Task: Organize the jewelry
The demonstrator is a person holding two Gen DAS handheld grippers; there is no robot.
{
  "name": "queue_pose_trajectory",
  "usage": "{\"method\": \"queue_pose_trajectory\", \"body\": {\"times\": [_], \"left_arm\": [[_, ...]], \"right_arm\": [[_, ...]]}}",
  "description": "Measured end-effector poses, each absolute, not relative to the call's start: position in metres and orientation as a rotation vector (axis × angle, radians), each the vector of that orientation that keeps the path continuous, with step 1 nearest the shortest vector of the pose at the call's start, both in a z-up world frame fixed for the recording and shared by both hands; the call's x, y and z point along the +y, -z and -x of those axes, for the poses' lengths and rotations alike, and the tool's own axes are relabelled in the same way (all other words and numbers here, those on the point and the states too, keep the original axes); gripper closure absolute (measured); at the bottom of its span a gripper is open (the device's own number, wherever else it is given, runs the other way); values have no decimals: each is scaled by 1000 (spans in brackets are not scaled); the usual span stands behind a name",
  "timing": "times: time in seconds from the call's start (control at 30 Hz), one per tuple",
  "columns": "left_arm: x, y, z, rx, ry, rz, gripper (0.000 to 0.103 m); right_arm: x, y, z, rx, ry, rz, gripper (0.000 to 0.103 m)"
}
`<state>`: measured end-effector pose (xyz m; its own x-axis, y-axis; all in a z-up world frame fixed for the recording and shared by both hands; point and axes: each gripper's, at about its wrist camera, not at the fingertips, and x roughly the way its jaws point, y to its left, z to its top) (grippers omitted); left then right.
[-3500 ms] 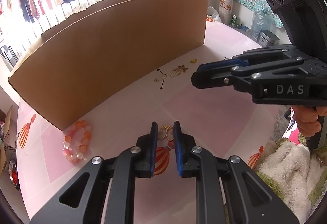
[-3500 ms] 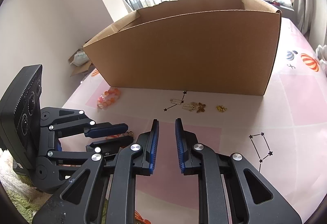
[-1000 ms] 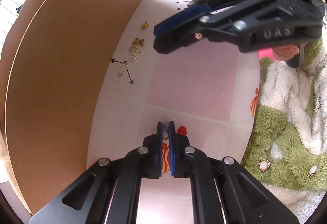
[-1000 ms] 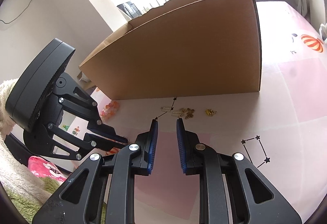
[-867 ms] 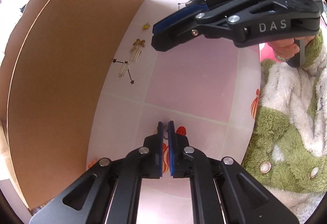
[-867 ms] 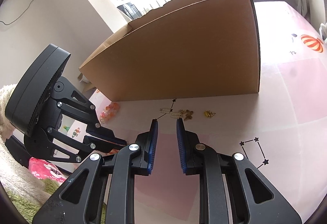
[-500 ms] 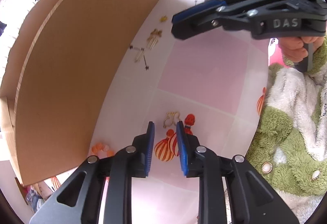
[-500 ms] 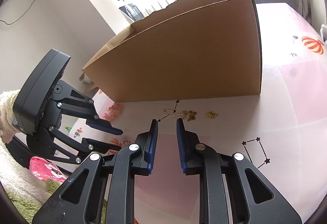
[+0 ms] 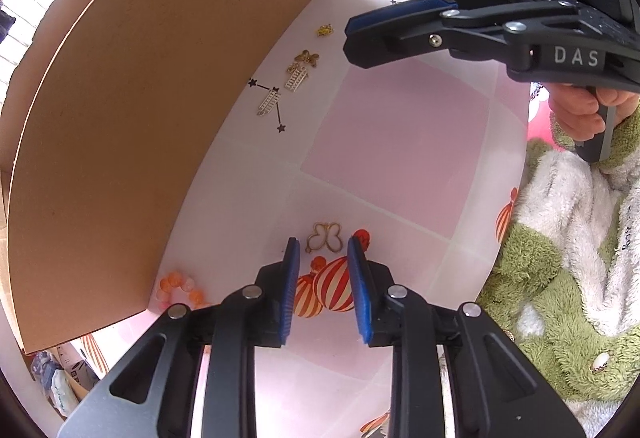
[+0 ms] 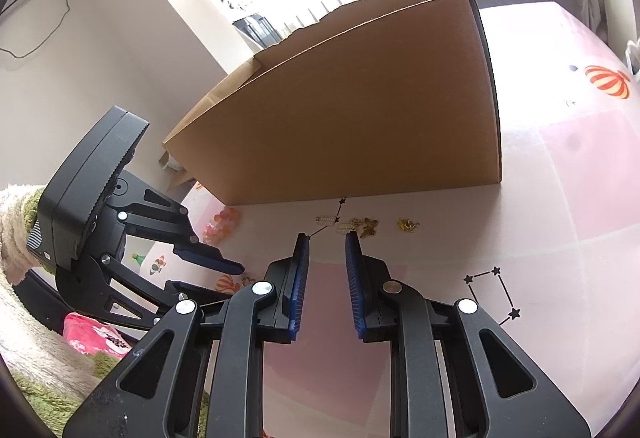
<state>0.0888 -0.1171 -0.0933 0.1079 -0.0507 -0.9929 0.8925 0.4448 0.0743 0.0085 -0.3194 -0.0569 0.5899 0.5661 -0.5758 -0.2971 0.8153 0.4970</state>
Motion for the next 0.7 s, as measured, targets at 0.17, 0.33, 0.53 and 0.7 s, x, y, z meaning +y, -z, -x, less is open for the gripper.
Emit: {"method": "queue_pose_trajectory", "body": {"times": [0.17,0.33,0.53,0.7], "left_arm": [[-127,95,-81,1296,842,-872,87],[-140,87,-80,1292,840,-877,90],[-150,76,-75,1274,838,-885,100],[-158,70,-68,1279,863,-856,101]], "right_arm": [[-323,59,-8,786,-517,-389,83],[-327,63,-8,785,-522,-404,83],[-332,61,-7,775,-522,-408,83],[-335,61,-6,769,-510,-417,83]]}}
